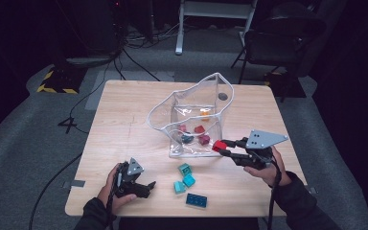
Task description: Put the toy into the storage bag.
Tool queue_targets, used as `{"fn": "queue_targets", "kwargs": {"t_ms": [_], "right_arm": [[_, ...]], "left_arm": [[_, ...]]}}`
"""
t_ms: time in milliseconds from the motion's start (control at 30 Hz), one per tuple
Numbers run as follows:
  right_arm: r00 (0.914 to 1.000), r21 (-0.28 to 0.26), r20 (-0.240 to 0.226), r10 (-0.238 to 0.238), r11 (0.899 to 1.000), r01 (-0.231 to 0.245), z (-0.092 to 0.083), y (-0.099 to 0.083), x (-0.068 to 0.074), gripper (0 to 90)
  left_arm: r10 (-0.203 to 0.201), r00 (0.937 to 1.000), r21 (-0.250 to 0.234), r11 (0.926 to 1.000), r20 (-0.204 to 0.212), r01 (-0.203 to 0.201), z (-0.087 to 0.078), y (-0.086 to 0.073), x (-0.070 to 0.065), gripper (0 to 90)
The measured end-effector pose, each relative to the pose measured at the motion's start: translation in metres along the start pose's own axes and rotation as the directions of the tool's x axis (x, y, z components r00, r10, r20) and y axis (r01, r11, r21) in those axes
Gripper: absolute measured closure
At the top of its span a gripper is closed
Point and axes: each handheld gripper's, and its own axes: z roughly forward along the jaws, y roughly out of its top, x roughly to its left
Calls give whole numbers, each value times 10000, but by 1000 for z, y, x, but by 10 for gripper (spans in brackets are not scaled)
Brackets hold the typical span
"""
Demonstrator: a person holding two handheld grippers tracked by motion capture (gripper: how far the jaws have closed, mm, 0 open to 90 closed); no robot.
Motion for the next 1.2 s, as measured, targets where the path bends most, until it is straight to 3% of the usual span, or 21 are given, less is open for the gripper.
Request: {"fn": "queue_targets", "kwargs": {"t_ms": [400,700,900,1033,1200], "right_arm": [[9980,-560,620,-153,9983,188,-12,34,-13,683],[9962,-794,863,66,9968,3,-10,48,-24,683],[9916,-867,1295,43,9962,70,-9,57,-31,683],[9853,-847,1702,116,9964,29,-6,64,-41,683],[9828,-932,1757,564,9948,-405,-1,71,-57,683]], "left_arm": [[0,10000,0,10000,1,0,0,0,0,57],[0,10000,0,10000,-1,0,0,0,0,57],[0,10000,1,10000,0,0,0,0,0,57],[-2,10000,-1,10000,0,2,0,0,0,57],[-5,10000,0,10000,0,5,0,0,0,57]]}}
